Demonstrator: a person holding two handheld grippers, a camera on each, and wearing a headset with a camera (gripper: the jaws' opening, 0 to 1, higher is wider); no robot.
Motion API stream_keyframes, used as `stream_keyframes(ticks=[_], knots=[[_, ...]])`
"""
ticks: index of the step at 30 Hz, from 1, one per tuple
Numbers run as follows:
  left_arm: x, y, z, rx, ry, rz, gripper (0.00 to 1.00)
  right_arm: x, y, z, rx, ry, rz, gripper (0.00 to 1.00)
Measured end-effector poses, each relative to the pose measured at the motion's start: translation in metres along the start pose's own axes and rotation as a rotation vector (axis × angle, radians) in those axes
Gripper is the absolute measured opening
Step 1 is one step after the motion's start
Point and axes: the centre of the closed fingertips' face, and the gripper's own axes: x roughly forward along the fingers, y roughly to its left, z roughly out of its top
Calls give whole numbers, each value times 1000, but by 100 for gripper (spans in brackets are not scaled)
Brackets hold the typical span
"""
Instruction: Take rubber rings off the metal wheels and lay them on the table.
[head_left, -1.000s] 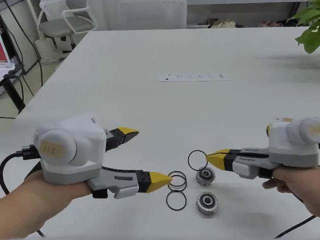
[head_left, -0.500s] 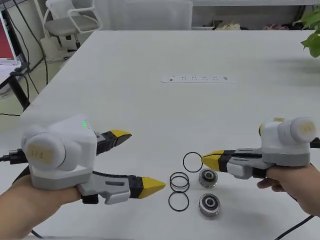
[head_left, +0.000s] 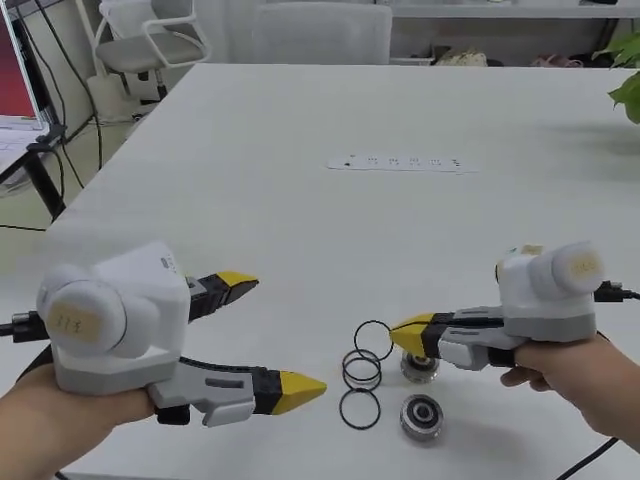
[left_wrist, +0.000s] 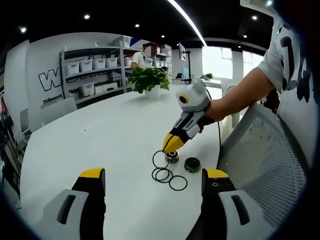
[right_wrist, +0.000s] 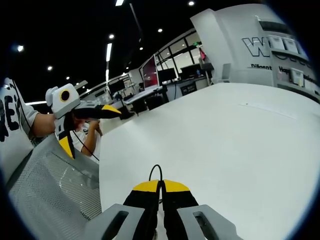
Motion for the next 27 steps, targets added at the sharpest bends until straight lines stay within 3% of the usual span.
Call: stream_keyframes(ticks=[27], knots=[[-3, 1, -7, -17, 11, 13, 76, 24, -11, -17, -46, 108, -30, 0]])
